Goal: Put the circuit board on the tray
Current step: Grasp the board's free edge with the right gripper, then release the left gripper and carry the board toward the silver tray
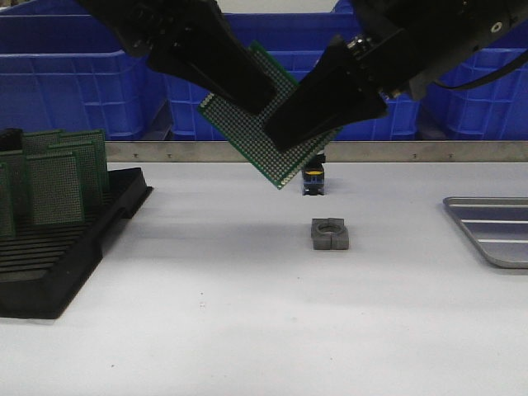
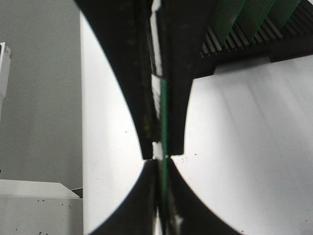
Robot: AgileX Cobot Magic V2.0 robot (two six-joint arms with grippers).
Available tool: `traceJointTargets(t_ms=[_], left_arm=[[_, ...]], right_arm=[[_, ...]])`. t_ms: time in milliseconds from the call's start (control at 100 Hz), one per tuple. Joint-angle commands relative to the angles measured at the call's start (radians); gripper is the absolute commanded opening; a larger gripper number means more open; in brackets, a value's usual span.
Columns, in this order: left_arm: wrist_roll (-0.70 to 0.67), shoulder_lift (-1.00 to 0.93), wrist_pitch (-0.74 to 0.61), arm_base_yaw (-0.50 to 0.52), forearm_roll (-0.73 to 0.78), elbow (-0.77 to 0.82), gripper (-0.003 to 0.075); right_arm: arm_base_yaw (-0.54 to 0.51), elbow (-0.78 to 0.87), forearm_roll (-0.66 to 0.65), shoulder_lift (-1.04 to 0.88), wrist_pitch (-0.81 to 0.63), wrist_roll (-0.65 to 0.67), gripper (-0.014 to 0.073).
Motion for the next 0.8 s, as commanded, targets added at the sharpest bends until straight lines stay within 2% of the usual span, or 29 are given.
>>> traceJointTargets(t_ms=[0,90,210,280,400,540,680,790], left_arm=[[-0.013,-0.044,0.052,-0.008,-0.105,-0.021,0.0044],[-0.013,-0.044,0.052,-0.001,-0.119,-0.027,0.0191],[-0.013,-0.044,0.052,0.016,-0.118,-0.05,0.0458],[-0.015,-0.044,0.052,0.032,-0.118,-0.066,0.0545],[-0.017,-0.044,0.052,0.068,-0.118,-0.09,0.0566],[-0.018,-0.044,0.052,0.111,-0.118,-0.096,0.0565],[-0.018,-0.044,0.052,0.134,-0.118,-0.096,0.0565],[-0.018,-0.044,0.052,0.133,-0.116,-0.096,0.0565]], right_arm=[[0.0,-0.03,0.055,-0.029,0.035,-0.005,-0.0069],[0.0,-0.03,0.055,-0.029,0.041,0.027,-0.0069],[0.0,-0.03,0.055,-0.029,0.055,0.116,-0.0069],[-0.002,-0.03,0.051,-0.029,0.056,0.177,-0.0069],[-0.041,-0.03,0.011,-0.029,0.06,0.338,-0.0069],[-0.144,-0.03,-0.082,-0.029,0.058,0.512,-0.0069],[-0.289,-0.03,-0.11,-0.029,0.021,0.605,-0.0069],[-0.406,-0.023,-0.11,-0.017,-0.058,0.614,-0.0069]])
